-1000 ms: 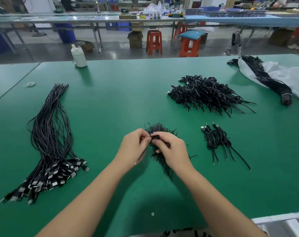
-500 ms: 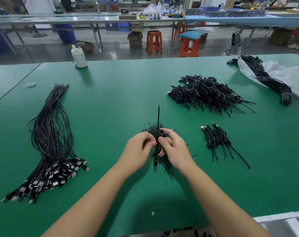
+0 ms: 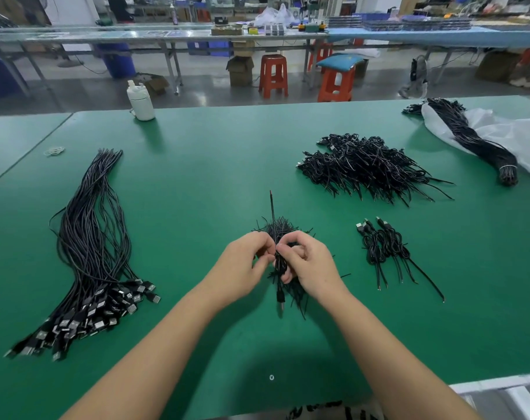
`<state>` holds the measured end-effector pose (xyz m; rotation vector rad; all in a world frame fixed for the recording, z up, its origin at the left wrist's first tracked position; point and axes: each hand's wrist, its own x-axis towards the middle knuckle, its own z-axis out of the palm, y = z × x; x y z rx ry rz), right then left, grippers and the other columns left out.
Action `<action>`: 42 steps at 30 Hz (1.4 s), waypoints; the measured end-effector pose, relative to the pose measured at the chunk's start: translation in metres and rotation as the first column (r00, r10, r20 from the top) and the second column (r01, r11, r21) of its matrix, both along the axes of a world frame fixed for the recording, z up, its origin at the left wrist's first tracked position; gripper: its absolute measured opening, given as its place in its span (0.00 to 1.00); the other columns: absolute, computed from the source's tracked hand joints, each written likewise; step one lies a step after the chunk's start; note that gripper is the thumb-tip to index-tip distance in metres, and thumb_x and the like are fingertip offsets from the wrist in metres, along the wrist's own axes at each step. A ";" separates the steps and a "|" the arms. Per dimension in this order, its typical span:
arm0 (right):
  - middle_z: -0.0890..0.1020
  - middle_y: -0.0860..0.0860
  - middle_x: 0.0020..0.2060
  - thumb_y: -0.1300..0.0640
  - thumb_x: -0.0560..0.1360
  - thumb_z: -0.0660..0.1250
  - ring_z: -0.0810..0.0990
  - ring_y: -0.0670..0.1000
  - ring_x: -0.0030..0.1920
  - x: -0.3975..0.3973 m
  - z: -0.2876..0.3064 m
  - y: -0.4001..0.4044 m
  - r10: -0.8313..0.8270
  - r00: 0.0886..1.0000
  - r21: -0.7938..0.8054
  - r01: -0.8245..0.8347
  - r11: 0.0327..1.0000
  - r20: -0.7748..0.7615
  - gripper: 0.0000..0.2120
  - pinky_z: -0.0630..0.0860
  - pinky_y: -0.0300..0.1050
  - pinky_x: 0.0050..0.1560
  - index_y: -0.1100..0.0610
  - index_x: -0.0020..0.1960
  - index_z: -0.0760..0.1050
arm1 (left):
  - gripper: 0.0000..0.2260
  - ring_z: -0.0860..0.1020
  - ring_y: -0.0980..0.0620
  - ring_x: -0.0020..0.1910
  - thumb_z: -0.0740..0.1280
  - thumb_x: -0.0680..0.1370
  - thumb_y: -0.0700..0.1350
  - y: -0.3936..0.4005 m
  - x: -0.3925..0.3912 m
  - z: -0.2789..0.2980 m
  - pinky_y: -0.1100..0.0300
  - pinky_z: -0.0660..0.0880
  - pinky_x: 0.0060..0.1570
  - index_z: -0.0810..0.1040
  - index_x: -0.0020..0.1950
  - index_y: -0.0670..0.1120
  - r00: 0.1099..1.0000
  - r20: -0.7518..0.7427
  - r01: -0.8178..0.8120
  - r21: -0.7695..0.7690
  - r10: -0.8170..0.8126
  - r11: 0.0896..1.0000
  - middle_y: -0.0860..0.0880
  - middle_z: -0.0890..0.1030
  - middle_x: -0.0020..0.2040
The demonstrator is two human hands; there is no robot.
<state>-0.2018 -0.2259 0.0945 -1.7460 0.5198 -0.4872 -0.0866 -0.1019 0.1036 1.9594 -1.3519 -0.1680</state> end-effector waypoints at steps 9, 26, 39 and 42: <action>0.84 0.50 0.42 0.75 0.79 0.56 0.83 0.45 0.41 -0.005 0.004 -0.002 0.193 0.981 0.103 -0.192 0.976 0.000 0.20 0.79 0.37 0.45 0.55 0.56 0.79 | 0.08 0.70 0.54 0.34 0.70 0.76 0.39 0.001 0.011 -0.002 0.58 0.70 0.40 0.76 0.42 0.51 0.932 -0.359 -0.039 0.041 0.051 0.998 0.55 0.74 0.34; 0.79 0.52 0.30 0.57 0.83 0.61 0.77 0.47 0.28 -0.007 0.006 -0.014 0.201 0.937 -0.060 -0.227 0.972 -0.285 0.18 0.78 0.40 0.37 0.62 0.37 0.77 | 0.07 0.73 0.47 0.41 0.70 0.73 0.35 0.001 0.001 -0.005 0.53 0.71 0.43 0.77 0.46 0.45 0.855 0.507 0.113 0.016 -0.105 0.994 0.50 0.76 0.41; 0.77 0.49 0.29 0.47 0.79 0.64 0.77 0.47 0.28 -0.012 -0.008 -0.053 -0.086 0.881 -0.131 0.028 0.991 -0.465 0.13 0.80 0.47 0.42 0.52 0.44 0.83 | 0.06 0.75 0.47 0.43 0.70 0.76 0.38 0.007 0.027 -0.088 0.52 0.73 0.45 0.80 0.52 0.43 0.894 0.373 -0.244 -0.058 0.247 0.968 0.48 0.79 0.45; 0.82 0.49 0.32 0.46 0.79 0.64 0.82 0.49 0.33 -0.016 -0.007 -0.077 -0.184 0.844 -0.193 0.097 0.976 -0.504 0.14 0.82 0.51 0.47 0.54 0.45 0.82 | 0.05 0.76 0.43 0.45 0.69 0.75 0.37 0.024 0.048 -0.105 0.50 0.73 0.46 0.80 0.50 0.42 0.880 0.332 -0.378 0.058 0.339 0.924 0.46 0.79 0.45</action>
